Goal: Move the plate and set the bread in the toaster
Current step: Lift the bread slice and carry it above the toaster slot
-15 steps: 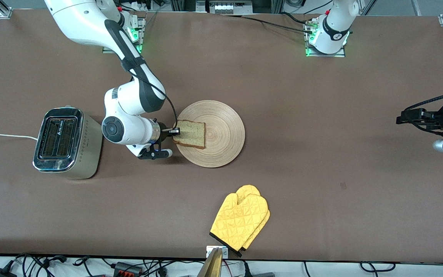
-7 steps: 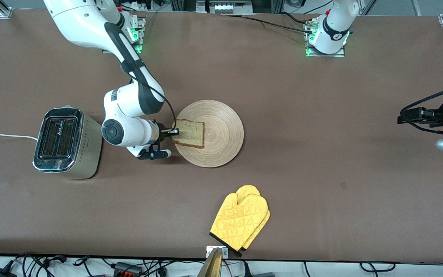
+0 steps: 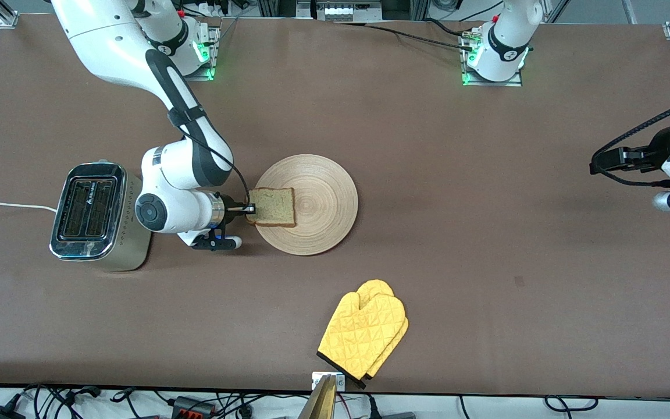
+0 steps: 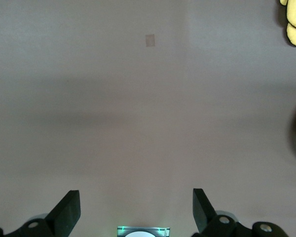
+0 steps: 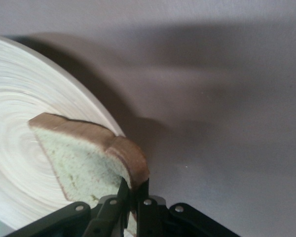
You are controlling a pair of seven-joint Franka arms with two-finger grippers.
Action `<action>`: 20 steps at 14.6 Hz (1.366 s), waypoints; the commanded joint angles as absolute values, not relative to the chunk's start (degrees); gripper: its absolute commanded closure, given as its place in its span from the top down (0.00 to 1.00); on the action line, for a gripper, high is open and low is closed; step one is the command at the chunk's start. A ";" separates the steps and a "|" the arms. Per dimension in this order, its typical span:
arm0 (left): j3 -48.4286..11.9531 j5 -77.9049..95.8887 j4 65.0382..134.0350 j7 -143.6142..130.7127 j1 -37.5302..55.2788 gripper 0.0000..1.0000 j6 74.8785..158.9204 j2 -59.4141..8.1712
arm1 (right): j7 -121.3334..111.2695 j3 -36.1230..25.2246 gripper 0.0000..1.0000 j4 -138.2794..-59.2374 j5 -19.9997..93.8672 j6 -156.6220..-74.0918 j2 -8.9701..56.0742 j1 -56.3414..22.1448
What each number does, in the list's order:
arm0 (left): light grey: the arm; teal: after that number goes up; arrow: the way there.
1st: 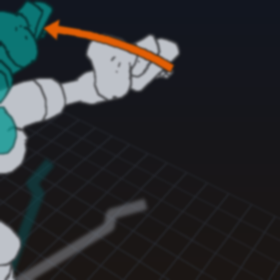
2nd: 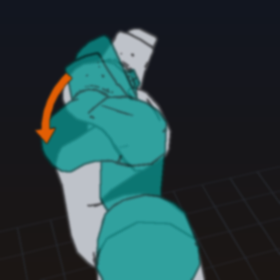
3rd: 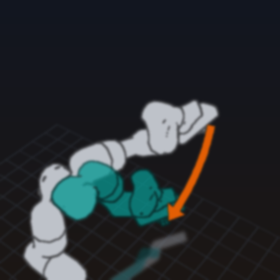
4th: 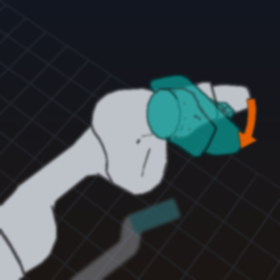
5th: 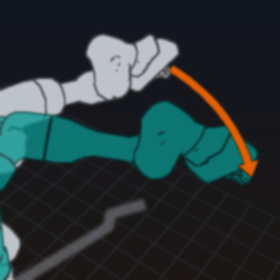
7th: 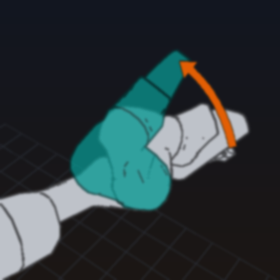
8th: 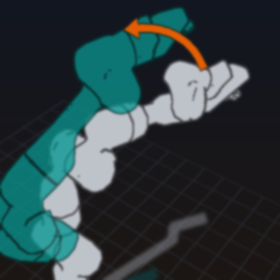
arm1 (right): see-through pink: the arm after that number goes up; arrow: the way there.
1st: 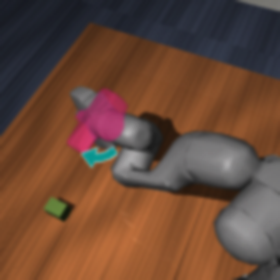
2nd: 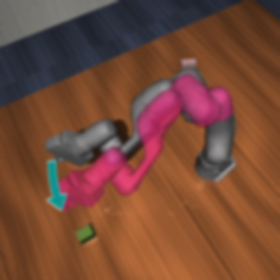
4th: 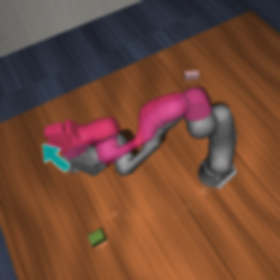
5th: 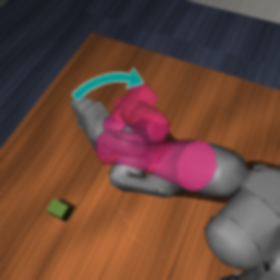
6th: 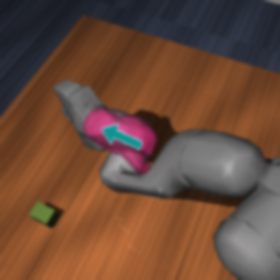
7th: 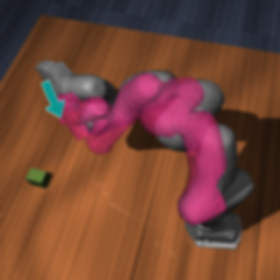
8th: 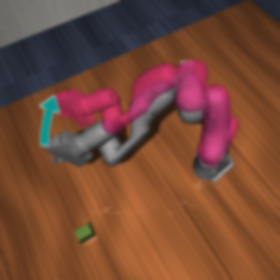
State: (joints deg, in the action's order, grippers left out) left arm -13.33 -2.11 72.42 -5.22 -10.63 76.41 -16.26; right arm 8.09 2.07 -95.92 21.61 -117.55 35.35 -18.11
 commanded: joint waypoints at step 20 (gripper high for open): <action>-8.00 1.22 98.53 -4.48 -9.39 1.00 93.59 0.88 | 7.30 -11.43 0.00 -75.15 -18.43 -78.05 25.14 -18.89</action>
